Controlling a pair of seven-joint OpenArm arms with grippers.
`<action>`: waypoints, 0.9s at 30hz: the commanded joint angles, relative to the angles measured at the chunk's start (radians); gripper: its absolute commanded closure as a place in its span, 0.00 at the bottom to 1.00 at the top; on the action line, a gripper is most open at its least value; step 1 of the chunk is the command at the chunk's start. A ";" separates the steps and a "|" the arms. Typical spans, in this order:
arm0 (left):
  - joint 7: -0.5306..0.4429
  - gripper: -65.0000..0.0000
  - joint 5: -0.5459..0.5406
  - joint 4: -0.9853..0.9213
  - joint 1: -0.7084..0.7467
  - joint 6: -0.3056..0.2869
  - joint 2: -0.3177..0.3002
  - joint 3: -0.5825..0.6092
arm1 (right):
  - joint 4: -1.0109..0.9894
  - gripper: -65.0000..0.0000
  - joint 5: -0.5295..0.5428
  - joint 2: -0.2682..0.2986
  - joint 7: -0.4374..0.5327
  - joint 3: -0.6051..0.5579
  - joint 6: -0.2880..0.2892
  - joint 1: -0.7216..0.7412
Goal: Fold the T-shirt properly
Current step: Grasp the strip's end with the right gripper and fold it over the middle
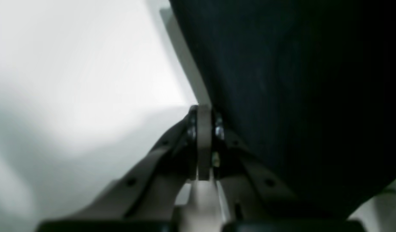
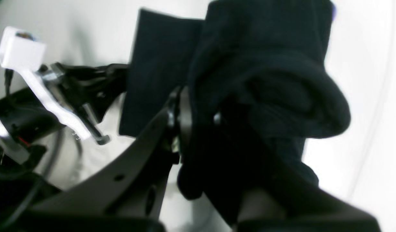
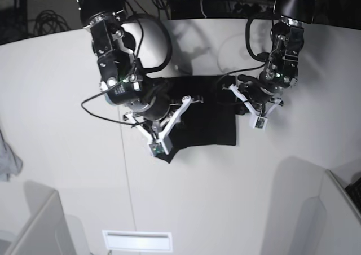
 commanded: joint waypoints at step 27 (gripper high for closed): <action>0.083 1.00 0.016 0.024 0.044 0.009 -0.040 -0.004 | -0.369 1.00 -0.117 -0.100 0.268 -0.086 0.001 0.068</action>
